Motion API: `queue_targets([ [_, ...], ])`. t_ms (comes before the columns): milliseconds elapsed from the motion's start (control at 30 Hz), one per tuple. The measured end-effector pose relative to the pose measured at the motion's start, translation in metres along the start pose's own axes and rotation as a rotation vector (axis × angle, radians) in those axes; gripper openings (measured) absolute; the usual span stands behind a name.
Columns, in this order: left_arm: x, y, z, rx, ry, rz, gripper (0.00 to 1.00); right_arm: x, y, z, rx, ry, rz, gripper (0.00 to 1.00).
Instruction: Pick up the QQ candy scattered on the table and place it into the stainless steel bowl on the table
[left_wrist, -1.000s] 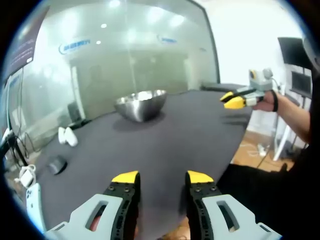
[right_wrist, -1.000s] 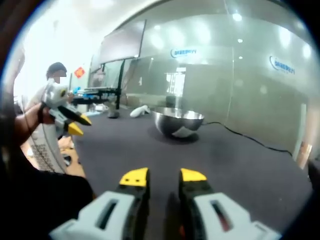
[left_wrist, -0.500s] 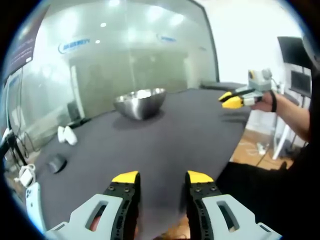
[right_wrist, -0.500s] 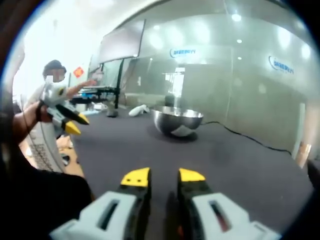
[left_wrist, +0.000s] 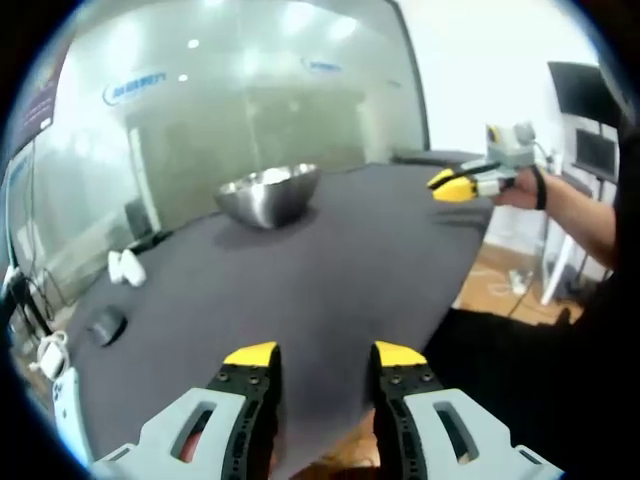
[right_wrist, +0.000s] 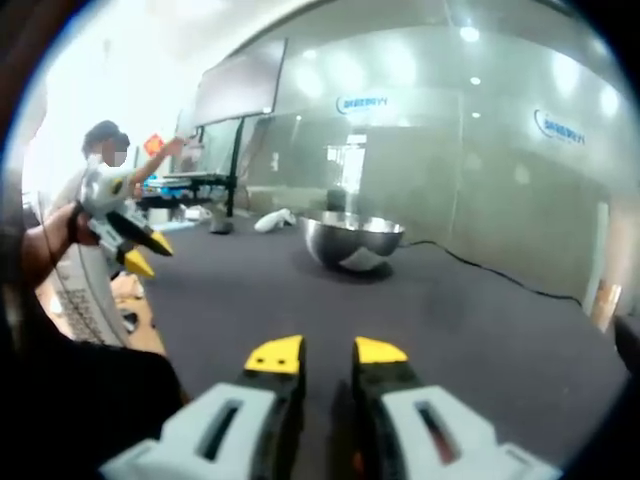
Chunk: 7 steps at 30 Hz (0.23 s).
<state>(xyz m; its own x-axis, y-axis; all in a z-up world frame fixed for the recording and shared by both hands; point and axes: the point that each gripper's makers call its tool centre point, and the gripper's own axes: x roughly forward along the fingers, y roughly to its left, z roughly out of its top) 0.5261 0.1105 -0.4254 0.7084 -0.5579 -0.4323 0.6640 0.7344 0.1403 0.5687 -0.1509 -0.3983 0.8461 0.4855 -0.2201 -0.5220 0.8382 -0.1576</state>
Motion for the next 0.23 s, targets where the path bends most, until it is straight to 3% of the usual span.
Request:
queue_targets([
  [233, -0.0009, 0.0011, 0.0027, -0.004, -0.007, 0.006, 0.38, 0.0012, -0.0009, 0.0002, -0.005, 0.005, 0.000, 0.19],
])
